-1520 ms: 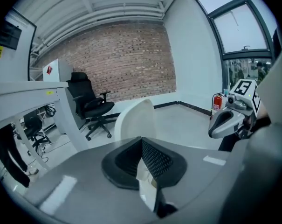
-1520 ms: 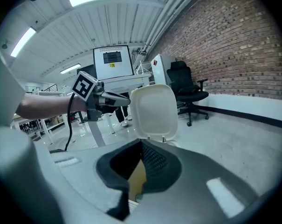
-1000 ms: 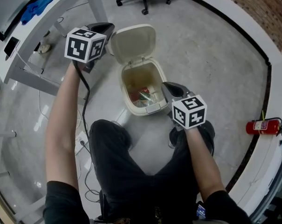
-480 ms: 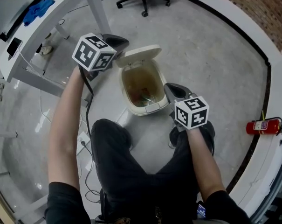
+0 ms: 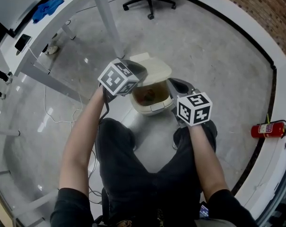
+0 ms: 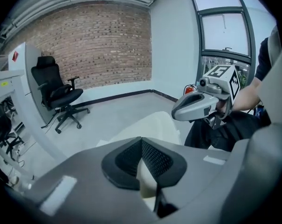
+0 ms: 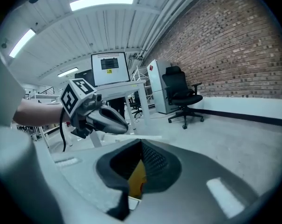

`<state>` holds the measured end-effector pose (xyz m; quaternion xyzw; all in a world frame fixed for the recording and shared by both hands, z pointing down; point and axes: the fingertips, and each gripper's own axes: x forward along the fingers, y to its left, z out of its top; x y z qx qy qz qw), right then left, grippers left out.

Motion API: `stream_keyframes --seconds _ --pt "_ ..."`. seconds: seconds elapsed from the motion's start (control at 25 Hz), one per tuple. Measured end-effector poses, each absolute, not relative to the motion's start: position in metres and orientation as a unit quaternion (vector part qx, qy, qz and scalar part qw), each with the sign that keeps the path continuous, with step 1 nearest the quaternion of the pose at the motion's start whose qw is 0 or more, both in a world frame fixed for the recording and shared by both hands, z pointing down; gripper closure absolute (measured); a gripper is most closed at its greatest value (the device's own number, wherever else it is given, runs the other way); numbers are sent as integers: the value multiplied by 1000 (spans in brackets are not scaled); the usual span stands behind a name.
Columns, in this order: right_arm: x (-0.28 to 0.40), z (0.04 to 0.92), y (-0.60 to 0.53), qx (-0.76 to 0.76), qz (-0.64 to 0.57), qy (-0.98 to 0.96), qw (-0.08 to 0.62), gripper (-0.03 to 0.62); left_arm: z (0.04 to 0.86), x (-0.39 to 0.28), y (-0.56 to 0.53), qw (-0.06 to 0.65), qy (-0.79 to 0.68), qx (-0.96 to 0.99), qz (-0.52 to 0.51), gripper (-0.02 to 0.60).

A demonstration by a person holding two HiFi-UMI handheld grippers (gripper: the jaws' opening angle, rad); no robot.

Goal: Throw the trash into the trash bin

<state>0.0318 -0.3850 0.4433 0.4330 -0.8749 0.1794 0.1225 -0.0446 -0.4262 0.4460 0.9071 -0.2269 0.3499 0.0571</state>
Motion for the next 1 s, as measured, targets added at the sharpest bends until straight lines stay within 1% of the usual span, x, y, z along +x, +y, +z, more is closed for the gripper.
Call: stream_keyframes --seconds 0.2,0.36,0.8,1.0 --pt "31 460 -380 433 185 -870 143 591 467 -40 -414 85 -224 906 348 577" --pt "30 470 -371 432 200 -868 143 591 488 -35 -401 87 -199 904 367 577" --pt "11 554 -366 397 256 -848 239 591 554 -33 -382 97 -172 879 434 575" --pt "13 573 -362 394 269 -840 259 591 568 -31 -383 85 -169 871 453 575"
